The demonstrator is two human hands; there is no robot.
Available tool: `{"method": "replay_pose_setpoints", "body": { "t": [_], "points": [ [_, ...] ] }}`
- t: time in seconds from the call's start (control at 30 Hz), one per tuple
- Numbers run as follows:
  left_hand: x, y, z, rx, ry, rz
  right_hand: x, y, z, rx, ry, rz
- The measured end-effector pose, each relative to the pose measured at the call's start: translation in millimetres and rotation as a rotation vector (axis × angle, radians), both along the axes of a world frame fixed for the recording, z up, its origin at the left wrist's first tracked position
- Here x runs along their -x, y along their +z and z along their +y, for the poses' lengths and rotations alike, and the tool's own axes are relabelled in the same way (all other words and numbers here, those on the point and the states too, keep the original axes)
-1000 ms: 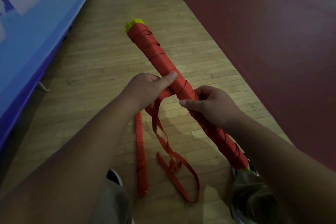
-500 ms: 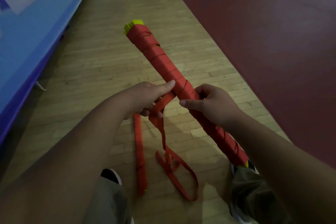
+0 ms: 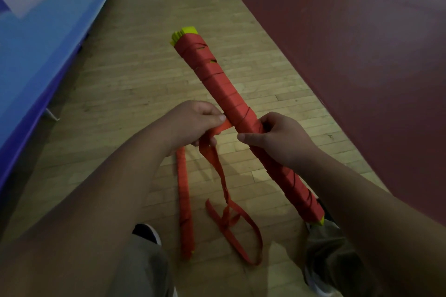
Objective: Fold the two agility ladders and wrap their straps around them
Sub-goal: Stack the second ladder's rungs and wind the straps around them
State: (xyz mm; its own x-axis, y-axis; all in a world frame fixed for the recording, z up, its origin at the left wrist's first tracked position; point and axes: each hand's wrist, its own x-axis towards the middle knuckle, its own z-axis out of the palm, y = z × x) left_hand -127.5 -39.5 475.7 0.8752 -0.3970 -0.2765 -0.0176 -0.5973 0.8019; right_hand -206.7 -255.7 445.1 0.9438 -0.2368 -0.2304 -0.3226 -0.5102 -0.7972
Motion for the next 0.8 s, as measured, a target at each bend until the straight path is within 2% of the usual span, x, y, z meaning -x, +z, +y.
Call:
{"method": "replay_pose_setpoints", "body": {
  "t": [0.23, 0.47, 0.8],
  "points": [
    [-5, -4, 6, -0.108, -0.057, -0.029, 1, -4, 1, -0.061, 0.009, 0.004],
    [-5, -5, 9, -0.154, -0.074, -0.091, 1, -3, 0, -0.235, 0.052, -0.046],
    [-9, -7, 12, -0.192, -0.058, -0.086, 2, -3, 1, -0.214, 0.087, -0.041]
  ]
}}
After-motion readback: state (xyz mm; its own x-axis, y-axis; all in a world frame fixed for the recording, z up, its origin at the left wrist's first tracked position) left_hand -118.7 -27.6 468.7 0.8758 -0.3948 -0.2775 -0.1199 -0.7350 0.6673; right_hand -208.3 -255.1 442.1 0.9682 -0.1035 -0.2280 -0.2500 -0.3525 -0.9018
